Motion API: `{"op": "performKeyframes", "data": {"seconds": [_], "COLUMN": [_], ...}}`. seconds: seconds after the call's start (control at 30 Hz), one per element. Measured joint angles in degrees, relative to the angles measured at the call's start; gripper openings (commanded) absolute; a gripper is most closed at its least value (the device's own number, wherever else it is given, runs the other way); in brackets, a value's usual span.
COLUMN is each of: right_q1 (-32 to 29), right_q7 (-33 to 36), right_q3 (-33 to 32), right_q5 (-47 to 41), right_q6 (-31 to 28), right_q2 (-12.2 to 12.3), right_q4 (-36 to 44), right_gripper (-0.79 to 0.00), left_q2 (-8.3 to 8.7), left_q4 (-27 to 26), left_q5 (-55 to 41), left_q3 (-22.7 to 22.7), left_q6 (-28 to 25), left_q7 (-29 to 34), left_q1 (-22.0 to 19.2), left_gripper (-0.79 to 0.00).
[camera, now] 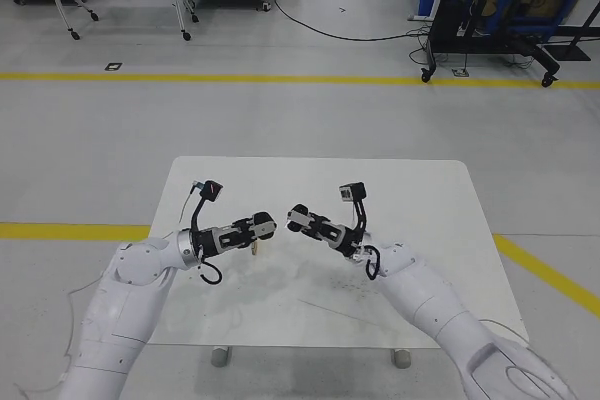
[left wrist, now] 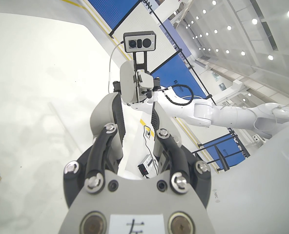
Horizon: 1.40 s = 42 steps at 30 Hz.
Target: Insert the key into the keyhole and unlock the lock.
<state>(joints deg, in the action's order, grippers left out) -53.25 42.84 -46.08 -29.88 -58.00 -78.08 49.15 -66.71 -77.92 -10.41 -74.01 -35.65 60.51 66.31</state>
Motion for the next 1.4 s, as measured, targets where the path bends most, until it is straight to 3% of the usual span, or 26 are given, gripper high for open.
{"op": "performKeyframes", "data": {"seconds": [0.2, 0.53, 0.8, 0.87, 1.4], "right_q1": [-0.4, -1.2, -1.5, -1.6, -2.1], "right_q7": [3.3, 3.4, 3.4, 3.4, 3.4], "right_q3": [-3.8, -8.4, -10.4, -10.9, -12.5], "right_q5": [2.9, 7.4, 10.4, 10.9, 12.9], "right_q6": [0.0, 0.0, 0.0, 0.0, 0.0], "right_q2": [-2.5, -5.1, -6.4, -6.6, -7.5], "right_q4": [-1.4, -2.5, -3.3, -3.4, -3.7], "right_gripper": [-0.785, -0.785, -0.785, -0.785, -0.785], "left_q2": [0.16, 0.63, 0.87, 0.94, 1.63], "left_q4": [0.4, 0.6, 0.6, 0.7, 1.3], "left_q5": [-0.3, -0.2, 0.7, 0.7, 0.7], "left_q3": [1.0, 1.4, 2.6, 2.7, 1.9], "left_q6": [0.5, 1.4, 2.5, 2.6, 4.1], "left_q7": [-0.2, -0.8, -1.1, -1.3, -4.5], "left_q1": [-0.5, -0.9, -1.0, -1.1, -1.2], "left_gripper": [-0.570, -0.585, -0.720, -0.785, -0.785]}}
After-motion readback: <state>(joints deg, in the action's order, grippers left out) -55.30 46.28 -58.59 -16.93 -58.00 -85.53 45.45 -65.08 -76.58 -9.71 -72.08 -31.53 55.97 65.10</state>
